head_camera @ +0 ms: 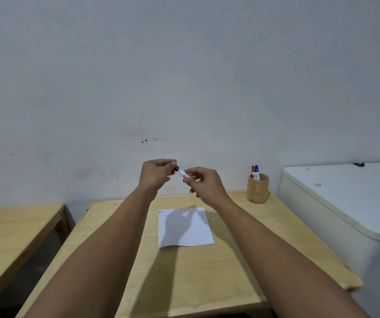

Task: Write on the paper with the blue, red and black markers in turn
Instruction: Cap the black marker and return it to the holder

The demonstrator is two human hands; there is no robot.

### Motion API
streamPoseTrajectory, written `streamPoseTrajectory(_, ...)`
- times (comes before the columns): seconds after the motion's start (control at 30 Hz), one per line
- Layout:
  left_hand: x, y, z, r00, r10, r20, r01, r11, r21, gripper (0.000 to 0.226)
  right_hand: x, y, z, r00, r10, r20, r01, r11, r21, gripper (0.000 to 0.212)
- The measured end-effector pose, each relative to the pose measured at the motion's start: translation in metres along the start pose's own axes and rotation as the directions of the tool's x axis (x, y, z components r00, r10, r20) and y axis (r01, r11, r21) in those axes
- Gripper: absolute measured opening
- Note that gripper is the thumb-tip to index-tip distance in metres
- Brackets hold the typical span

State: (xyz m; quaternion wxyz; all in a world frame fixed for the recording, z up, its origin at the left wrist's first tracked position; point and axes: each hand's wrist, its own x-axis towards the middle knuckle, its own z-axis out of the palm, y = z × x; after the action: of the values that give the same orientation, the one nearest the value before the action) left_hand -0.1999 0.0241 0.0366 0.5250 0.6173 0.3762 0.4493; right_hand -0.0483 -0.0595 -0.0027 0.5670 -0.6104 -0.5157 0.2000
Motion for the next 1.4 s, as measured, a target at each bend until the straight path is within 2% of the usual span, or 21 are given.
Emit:
streamPoseTrajectory(0.23,0.003,-0.002,0.038,0.999,0.031,0.018,-0.032,0.998,0.054,0.012,0.001,0.007,-0.025,0.999,-0.003,-0.043,0.002,1.000,-0.022,0.011)
streamPoseTrajectory(0.4,0.010,-0.003,0.085,0.996,0.018,0.086,-0.020,1.000,0.016,0.013,0.011,0.028,-0.054,0.986,-0.019,-0.165,0.017,1.000,-0.014,0.007)
streamPoseTrajectory(0.5,0.019,-0.005,0.114,0.983,-0.016,0.183,0.006,0.999,0.054,0.020,0.014,0.048,-0.074,0.976,0.014,-0.217,-0.023,0.999,-0.040,0.009)
streamPoseTrajectory(0.6,0.029,-0.009,0.143,0.941,-0.070,0.330,0.040,0.995,0.096,0.025,0.028,0.069,-0.109,0.981,0.043,-0.189,-0.071,0.987,-0.147,0.014)
streamPoseTrajectory(0.7,0.044,-0.024,0.178,0.933,-0.029,0.358,-0.012,0.993,0.113,0.050,0.050,0.076,-0.156,0.959,0.050,-0.279,-0.115,0.968,-0.223,0.015)
streamPoseTrajectory(0.8,0.059,-0.053,0.213,0.934,-0.022,0.356,-0.079,0.961,0.267,0.074,0.073,0.082,-0.203,0.881,0.033,-0.473,-0.129,0.976,-0.173,0.015)
streamPoseTrajectory(0.9,0.068,-0.085,0.247,0.923,-0.062,0.380,-0.088,0.927,0.365,0.101,0.093,0.097,-0.230,0.839,0.032,-0.543,-0.115,0.986,-0.120,0.017)
streamPoseTrajectory(0.97,0.072,-0.103,0.269,0.909,-0.083,0.409,-0.091,0.917,0.388,0.109,0.101,0.108,-0.236,0.838,0.046,-0.544,-0.103,0.992,-0.074,0.018)
streamPoseTrajectory(1.07,0.076,-0.122,0.295,0.904,-0.098,0.416,-0.088,0.910,0.405,0.108,0.108,0.125,-0.230,0.863,0.101,-0.494,-0.124,0.992,-0.014,0.019)
streamPoseTrajectory(1.2,0.081,-0.139,0.307,0.930,-0.050,0.363,-0.098,0.921,0.378,0.086,0.112,0.146,-0.215,0.891,0.142,-0.431,-0.195,0.978,-0.079,0.019)
streamPoseTrajectory(1.3,0.083,-0.145,0.309,0.940,-0.034,0.341,-0.100,0.925,0.368,0.077,0.112,0.157,-0.205,0.901,0.170,-0.398,-0.233,0.965,-0.117,0.022)
streamPoseTrajectory(1.4,0.081,-0.138,0.305,0.933,-0.045,0.356,-0.104,0.916,0.386,0.089,0.111,0.153,-0.200,0.909,0.164,-0.384,-0.222,0.968,-0.112,0.033)
